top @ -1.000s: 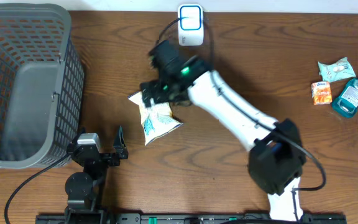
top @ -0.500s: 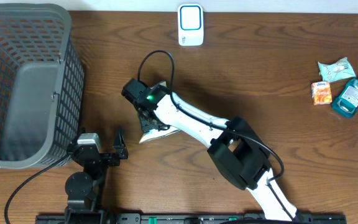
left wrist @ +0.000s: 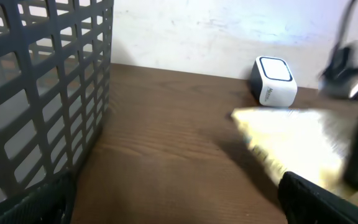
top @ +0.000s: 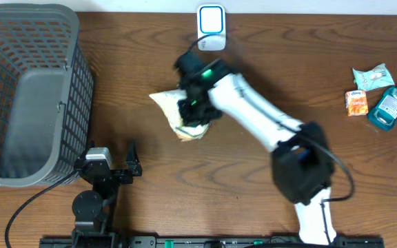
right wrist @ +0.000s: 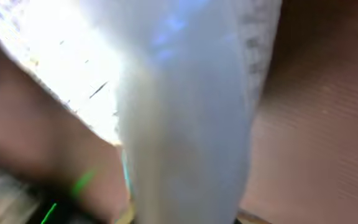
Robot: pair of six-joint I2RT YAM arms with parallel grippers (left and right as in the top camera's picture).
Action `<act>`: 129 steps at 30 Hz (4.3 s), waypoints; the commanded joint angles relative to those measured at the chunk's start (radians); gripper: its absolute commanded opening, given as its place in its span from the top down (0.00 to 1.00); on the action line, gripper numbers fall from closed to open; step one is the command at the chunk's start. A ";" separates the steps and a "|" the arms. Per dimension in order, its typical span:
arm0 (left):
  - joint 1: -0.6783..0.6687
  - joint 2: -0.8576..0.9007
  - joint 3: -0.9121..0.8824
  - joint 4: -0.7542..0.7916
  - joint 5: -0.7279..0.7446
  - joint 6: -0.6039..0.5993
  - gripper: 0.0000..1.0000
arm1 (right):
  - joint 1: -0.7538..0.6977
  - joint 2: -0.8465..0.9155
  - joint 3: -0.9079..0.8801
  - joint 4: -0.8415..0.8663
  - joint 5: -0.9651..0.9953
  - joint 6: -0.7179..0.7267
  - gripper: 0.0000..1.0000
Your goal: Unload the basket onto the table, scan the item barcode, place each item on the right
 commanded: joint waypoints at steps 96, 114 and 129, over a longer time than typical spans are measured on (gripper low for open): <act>-0.002 -0.003 -0.019 -0.030 -0.002 -0.005 0.03 | -0.076 -0.079 -0.412 0.320 0.386 0.068 0.16; -0.002 -0.003 -0.019 -0.030 -0.002 -0.005 0.02 | -0.077 -0.130 -0.331 0.145 0.535 0.070 0.78; -0.002 -0.003 -0.019 -0.030 -0.002 -0.005 0.02 | -0.076 -0.152 -0.377 0.138 0.399 0.047 0.01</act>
